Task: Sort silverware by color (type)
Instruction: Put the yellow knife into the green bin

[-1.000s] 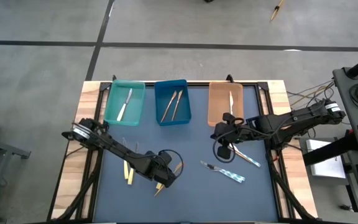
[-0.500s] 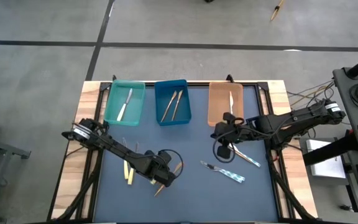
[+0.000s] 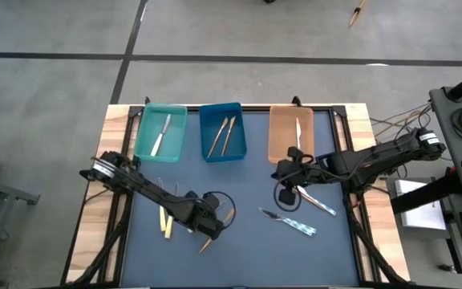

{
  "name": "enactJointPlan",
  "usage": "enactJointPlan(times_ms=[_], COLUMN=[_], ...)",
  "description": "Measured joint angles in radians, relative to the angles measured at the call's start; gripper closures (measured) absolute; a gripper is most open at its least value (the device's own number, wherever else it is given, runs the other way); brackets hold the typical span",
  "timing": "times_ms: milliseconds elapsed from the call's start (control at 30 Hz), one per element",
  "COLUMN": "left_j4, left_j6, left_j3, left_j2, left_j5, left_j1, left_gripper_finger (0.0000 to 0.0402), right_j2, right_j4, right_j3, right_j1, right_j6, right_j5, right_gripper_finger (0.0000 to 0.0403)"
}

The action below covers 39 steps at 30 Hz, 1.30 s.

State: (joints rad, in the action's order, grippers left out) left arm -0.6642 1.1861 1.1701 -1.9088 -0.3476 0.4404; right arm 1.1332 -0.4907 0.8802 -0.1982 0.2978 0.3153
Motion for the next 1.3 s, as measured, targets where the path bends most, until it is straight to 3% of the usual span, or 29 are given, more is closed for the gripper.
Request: enactJointPlan(times_ms=[300, 767, 1067, 1300], left_j4=[-0.182, -0.489, -0.542, -0.518], left_j6=[-0.030, -0.041, -0.167, -0.321], left_j3=[0.002, -0.013, -0.051, -0.098], left_j2=[0.146, 0.479, 0.648, 0.746], left_j5=[-0.059, -0.268, -0.349, -0.364], left_j1=[-0.032, -0.135, -0.300, -0.490], left_gripper_finger=[0.0388, 0.0389, 0.0389, 0.0389], right_j2=[0.003, 0.003, 0.000, 0.000], right_j4=[0.104, 0.293, 0.362, 0.382], right_j3=[-0.032, -0.032, -0.032, -0.014], right_j1=[0.000, 0.005, 0.062, 0.119], right_j6=[-0.032, -0.213, -0.286, -0.341], right_j5=[0.001, 0.000, 0.000, 0.000], right_gripper_finger=[0.0394, 0.0394, 0.0394, 0.0394])
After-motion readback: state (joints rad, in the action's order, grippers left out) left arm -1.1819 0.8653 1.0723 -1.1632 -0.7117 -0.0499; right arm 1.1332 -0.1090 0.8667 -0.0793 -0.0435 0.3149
